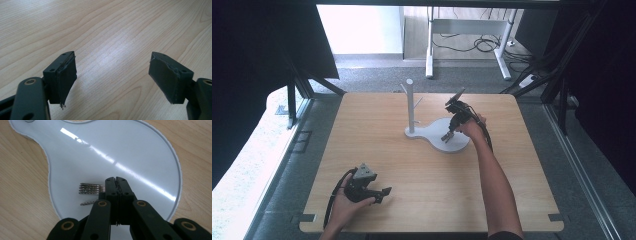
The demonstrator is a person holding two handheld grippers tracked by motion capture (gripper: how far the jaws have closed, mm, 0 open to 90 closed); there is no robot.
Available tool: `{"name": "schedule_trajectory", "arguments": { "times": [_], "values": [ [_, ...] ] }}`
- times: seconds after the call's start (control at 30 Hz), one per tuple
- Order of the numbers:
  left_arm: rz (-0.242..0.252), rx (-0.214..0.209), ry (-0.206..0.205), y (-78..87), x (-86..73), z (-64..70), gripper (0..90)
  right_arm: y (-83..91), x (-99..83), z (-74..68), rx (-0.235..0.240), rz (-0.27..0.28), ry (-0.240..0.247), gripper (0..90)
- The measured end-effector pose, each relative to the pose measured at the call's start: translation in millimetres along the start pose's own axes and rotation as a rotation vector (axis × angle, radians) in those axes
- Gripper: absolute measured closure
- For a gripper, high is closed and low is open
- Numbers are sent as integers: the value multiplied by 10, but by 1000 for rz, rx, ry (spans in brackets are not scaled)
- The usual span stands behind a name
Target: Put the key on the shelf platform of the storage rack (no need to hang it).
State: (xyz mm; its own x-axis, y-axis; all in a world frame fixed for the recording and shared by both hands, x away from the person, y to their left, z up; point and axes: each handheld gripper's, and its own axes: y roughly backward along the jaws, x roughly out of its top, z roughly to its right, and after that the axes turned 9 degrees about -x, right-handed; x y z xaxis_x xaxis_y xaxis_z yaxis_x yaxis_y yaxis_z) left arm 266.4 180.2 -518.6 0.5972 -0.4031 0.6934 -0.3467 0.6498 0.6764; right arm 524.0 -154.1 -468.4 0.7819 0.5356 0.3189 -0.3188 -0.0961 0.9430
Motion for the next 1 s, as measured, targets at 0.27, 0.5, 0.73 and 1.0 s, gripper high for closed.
{"name": "schedule_trajectory", "arguments": {
  "times": [0.27, 0.5, 0.73, 1.0],
  "values": [
    [-7, -4, -3, -15, -3, 2, 224, -28, -16, 12, 19, 16, -5, 792],
    [-5, -1, 0, -3, -3, -5, 224, 46, -36, 29, 1, 42, 2, 650],
    [-8, -2, -5, -14, -2, 3, 224, 178, -88, 56, -6, 71, -17, 552],
    [-11, 3, -4, -3, -3, -3, 224, 324, -238, 6, 18, 128, 12, 495]
  ]
}}
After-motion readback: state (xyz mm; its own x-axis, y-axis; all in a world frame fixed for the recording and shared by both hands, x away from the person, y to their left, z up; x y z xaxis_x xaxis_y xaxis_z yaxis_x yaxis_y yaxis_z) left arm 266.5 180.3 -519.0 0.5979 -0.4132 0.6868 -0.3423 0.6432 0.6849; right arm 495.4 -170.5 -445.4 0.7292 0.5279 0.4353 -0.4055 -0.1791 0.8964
